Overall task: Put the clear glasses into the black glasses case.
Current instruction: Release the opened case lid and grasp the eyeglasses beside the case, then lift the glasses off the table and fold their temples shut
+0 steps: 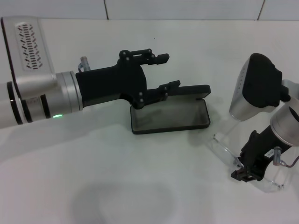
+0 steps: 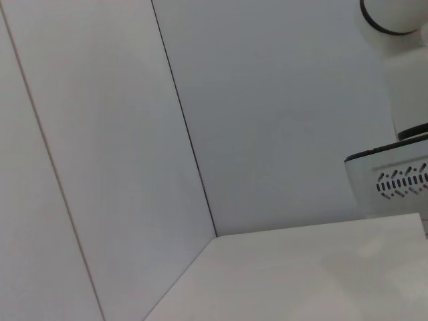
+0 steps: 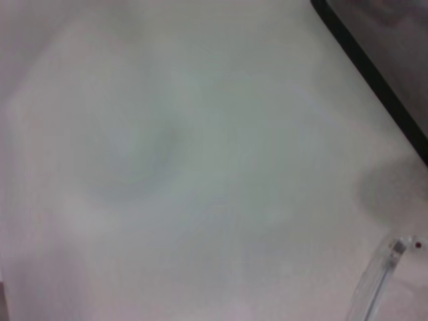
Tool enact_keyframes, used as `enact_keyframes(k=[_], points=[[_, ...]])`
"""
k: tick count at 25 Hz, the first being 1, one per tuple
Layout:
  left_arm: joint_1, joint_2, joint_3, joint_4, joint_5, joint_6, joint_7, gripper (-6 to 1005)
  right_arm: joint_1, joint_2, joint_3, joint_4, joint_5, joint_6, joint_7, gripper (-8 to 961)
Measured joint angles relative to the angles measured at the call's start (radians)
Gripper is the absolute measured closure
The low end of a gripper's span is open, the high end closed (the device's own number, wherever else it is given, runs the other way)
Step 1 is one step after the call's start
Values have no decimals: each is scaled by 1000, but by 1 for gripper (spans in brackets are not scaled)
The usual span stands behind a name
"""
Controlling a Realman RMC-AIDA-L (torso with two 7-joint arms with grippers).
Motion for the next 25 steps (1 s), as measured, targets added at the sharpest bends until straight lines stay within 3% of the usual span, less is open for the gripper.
enact_keyframes(k=[5,11,17,21,25], points=[[0,0,-1,-3,0,0,0,414,0,-3,0,-10,-1,-10,-14,671],[9,0,-2,-5,-5,11,0,414,-10,-4,45,-47,11,-83,-95,798],[14,1,-11,-3,-10,82,-6,414,-27,-3,204,-88,79,-207,-234,836],[20,0,-66,-10,-15,179,-11,414,-47,-4,365,-100,179,-283,-369,836],[12,3,-116,-66,-68,311,-16,414,-70,-4,491,-25,299,-295,-545,835]])
